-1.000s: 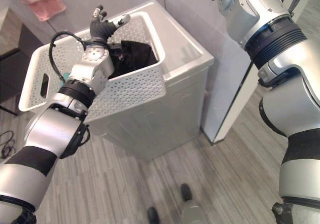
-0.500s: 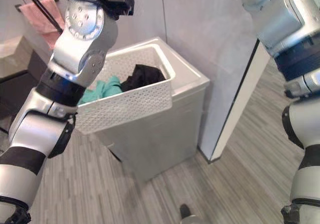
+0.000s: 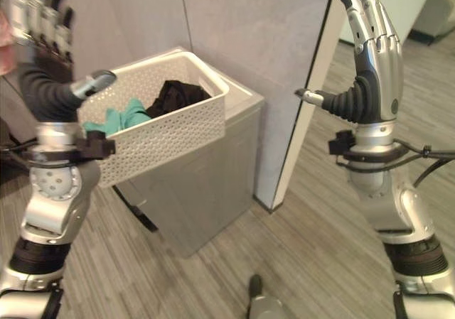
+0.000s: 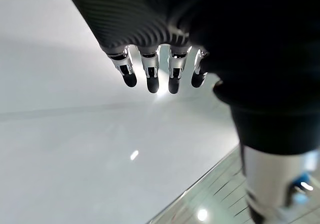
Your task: Grab the laundry basket,head to the washer,open it,put in the laundry and shut it.
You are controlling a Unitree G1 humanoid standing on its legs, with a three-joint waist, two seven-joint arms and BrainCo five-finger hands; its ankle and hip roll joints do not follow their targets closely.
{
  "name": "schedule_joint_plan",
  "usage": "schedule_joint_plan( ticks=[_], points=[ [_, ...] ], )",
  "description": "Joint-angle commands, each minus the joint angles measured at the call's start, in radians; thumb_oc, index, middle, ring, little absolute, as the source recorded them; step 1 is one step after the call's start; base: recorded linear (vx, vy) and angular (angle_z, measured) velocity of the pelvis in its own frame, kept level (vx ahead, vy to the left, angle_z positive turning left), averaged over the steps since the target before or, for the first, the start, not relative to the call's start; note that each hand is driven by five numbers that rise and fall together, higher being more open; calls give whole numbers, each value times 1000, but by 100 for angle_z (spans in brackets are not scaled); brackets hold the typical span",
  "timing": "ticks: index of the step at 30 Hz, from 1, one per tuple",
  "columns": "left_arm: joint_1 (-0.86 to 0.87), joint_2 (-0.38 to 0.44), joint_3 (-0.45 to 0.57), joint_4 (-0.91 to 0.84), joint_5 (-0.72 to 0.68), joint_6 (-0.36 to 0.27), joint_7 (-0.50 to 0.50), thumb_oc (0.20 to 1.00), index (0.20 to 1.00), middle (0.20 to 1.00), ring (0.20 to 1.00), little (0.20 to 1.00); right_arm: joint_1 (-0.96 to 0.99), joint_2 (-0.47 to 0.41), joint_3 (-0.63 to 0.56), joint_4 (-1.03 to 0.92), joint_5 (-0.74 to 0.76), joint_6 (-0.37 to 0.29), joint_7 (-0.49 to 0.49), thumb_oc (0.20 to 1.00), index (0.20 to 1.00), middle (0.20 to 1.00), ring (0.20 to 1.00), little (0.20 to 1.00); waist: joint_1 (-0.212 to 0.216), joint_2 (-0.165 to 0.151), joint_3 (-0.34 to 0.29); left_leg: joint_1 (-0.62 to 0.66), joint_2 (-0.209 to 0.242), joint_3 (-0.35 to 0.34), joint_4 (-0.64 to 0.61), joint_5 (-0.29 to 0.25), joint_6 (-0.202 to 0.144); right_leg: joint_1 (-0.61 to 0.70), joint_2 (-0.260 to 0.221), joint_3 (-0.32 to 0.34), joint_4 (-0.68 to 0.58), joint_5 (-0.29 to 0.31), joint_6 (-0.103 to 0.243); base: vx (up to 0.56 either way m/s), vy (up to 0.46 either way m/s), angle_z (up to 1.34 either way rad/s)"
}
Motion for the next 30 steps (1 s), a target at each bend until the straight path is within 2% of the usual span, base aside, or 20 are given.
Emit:
schedule_joint_plan(
  ticks=[1,2,3,5,7,9,10,11,15,18,19,21,22,23,24,26,27,28,29,30],
  points=[
    [18,3,32,-18,-67,-49,-115,1000,1000,1000,1000,1000,4,8,0,22,-42,-64,14,1000,1000,1000,1000,1000,31,-25,-59,-14,5,-86,-11,27,-51,112,-15,-34,65,-59,12,-93,-72,-63],
    [81,-10,47,-17,-63,-51,-129,1000,1000,1000,1000,1000,66,24,-11,28,-59,-72,9,1000,1000,1000,1000,1000,40,-34,-58,-26,3,-70,-7,26,-50,135,-7,-37,54,-68,16,30,-145,-66],
    [175,-14,83,-32,-93,-51,-195,1000,1000,1000,1000,1000,167,55,-29,13,-56,-108,22,1000,1000,1000,1000,1000,62,-43,-69,-31,6,-70,-7,20,-69,190,16,-22,-59,-105,14,55,-138,-68],
    [218,-24,84,-38,-103,-54,-219,1000,1000,1000,1000,1000,230,70,-38,9,-64,-118,16,1000,1000,1000,1000,1000,67,-47,-69,-29,11,-64,-5,26,-74,201,32,-18,-101,-109,12,43,-132,-61],
    [288,-34,80,-36,-133,-58,-275,1000,1000,1000,1000,1000,363,113,-67,15,-34,-157,22,1000,1000,1000,1000,1000,59,-51,-65,-30,17,-71,-3,26,-82,213,62,22,-153,-105,9,16,-175,-41],
    [317,-42,68,-25,-160,-62,-299,1000,1000,1000,1000,1000,406,123,-70,22,-15,-171,30,1000,1000,1000,1000,1000,58,-51,-67,-31,22,-68,-3,27,-85,221,69,24,-176,-96,7,13,-102,-17],
    [344,-54,50,-9,-172,-56,-315,1000,1000,1000,1000,1000,465,155,-80,47,37,-181,54,1000,1000,1000,1000,1000,48,-48,-60,-33,27,-64,5,28,-89,224,75,33,-197,-91,1,2,-138,-37],
    [374,-72,10,53,-154,-48,-321,1000,1000,1000,1000,1000,547,221,-87,94,174,-208,107,1000,1000,1000,1000,1000,26,-47,-46,-46,36,-58,32,25,-95,228,86,53,-223,-80,-5,-17,-181,-33],
    [388,-98,-58,205,-126,-33,-279,1000,1000,1000,1000,1000,624,237,-42,280,275,-187,172,1000,1000,1000,1000,1000,-21,-42,-5,-81,65,-41,91,15,-114,215,98,92,-243,-60,-14,-34,-112,-18],
    [378,-117,-86,283,-105,-25,-258,1000,1000,1000,1000,1000,638,243,-22,363,323,-173,198,1000,1000,1000,1000,1000,-44,-45,2,-92,88,-22,130,4,-125,212,107,114,-253,-54,-22,21,-130,-35],
    [362,-141,-113,386,-94,-9,-235,1000,1000,1000,1000,1000,616,253,22,494,381,-154,224,1000,1000,1000,1000,1000,-50,-57,9,-117,112,-16,213,-24,-133,214,113,135,-259,-57,-33,60,-174,-43],
    [348,-155,-129,467,-67,-8,-208,1000,1000,1000,1000,1000,585,244,74,600,387,-140,239,1000,1000,1000,1000,1000,-42,-65,22,-151,113,-72,292,-27,-138,211,123,184,-256,-63,-45,29,-139,-67],
    [344,-162,-132,508,-60,-7,-200,1000,1000,1000,1000,1000,565,236,108,642,377,-128,252,1000,1000,1000,1000,1000,-28,-71,29,-189,90,-128,314,8,-128,196,128,209,-253,-46,-57,-13,-82,-106],
    [336,-178,-137,576,-60,-11,-194,1000,1000,1000,1000,1000,538,242,144,714,378,-125,257,1000,1000,1000,1000,1000,-7,-73,30,-226,47,-215,304,11,-119,188,132,243,-255,-40,-57,9,-61,-140],
    [332,-190,-143,633,-57,-4,-194,1000,1000,1000,1000,1000,520,255,170,785,390,-118,269,1000,1000,1000,1000,1000,0,-75,30,-244,33,-252,274,-2,-111,191,136,268,-257,-39,-52,172,-3,-177],
    [325,-197,-154,757,-36,1,-200,1000,1000,1000,1000,1000,507,279,195,905,444,-114,296,1000,1000,1000,1000,1000,-2,-82,21,-286,53,-271,226,38,-110,189,139,312,-260,-33,-47,205,42,-110],
    [327,-208,-156,810,-46,9,-212,1000,1000,1000,1000,1000,500,286,206,948,458,-112,309,1000,1000,1000,1000,1000,3,-80,22,-301,51,-302,206,61,-113,195,144,326,-259,-36,-48,175,78,-21],
    [322,-219,-157,858,-41,10,-207,1000,1000,1000,1000,1000,483,298,219,1018,468,-108,315,1000,1000,1000,1000,1000,11,-79,30,-325,51,-343,202,87,-123,201,148,346,-253,-39,-50,185,102,-43],
    [322,-223,-160,899,-38,16,-210,1000,1000,1000,1000,1000,461,304,241,1060,469,-99,327,1000,1000,1000,1000,1000,26,-77,35,-349,44,-418,186,113,-130,205,154,378,-252,-41,-52,168,101,-94],
    [320,-231,-161,939,-44,22,-221,1000,1000,1000,1000,1000,447,313,251,1090,474,-98,332,1000,1000,1000,1000,1000,28,-71,33,-351,45,-451,163,128,-137,204,161,399,-251,-44,-54,164,117,-115]
  ],
)
